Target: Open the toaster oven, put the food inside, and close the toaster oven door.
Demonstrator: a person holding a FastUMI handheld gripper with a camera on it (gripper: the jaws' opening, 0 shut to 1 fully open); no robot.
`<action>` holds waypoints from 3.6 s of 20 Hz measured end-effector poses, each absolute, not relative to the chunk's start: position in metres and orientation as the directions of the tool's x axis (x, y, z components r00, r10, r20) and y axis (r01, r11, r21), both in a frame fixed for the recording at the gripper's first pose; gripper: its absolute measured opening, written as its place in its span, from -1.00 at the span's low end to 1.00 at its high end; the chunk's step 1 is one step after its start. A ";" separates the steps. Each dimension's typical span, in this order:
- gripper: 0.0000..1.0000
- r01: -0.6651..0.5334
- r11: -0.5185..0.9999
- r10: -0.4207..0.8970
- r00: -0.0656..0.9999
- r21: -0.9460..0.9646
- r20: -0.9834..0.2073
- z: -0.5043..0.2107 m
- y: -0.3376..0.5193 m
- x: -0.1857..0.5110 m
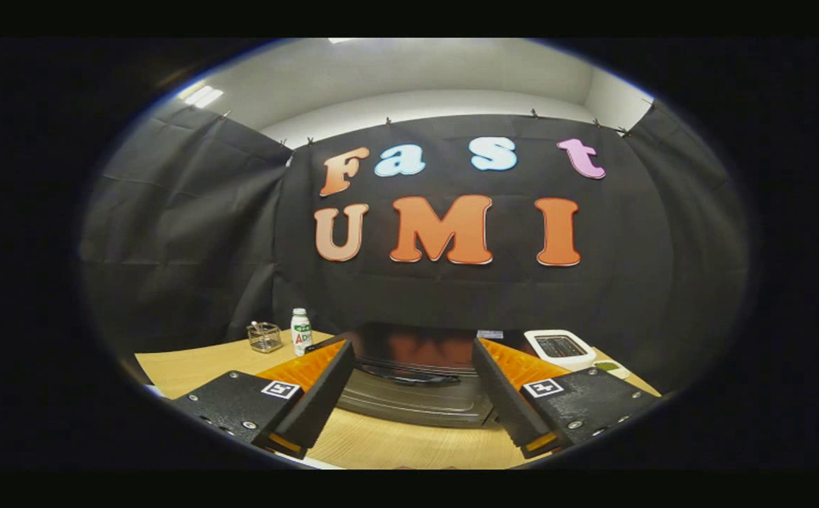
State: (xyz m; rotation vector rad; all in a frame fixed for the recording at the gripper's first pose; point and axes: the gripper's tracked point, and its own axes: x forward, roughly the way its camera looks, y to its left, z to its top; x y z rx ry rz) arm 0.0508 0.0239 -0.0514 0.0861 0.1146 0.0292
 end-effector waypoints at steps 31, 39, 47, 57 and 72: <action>0.79 0.023 0.991 0.004 0.978 0.129 -0.209 -0.125 0.054 0.101; 0.77 -0.037 0.994 0.066 0.952 0.101 -0.300 -0.149 0.079 0.027; 0.77 -0.082 0.952 0.215 0.866 0.295 -0.451 -0.195 0.095 -0.010; 0.70 -0.024 0.929 0.249 0.779 0.368 -0.576 -0.249 0.086 -0.047; 0.68 -0.211 0.918 0.359 0.806 0.337 -0.472 -0.207 0.096 -0.095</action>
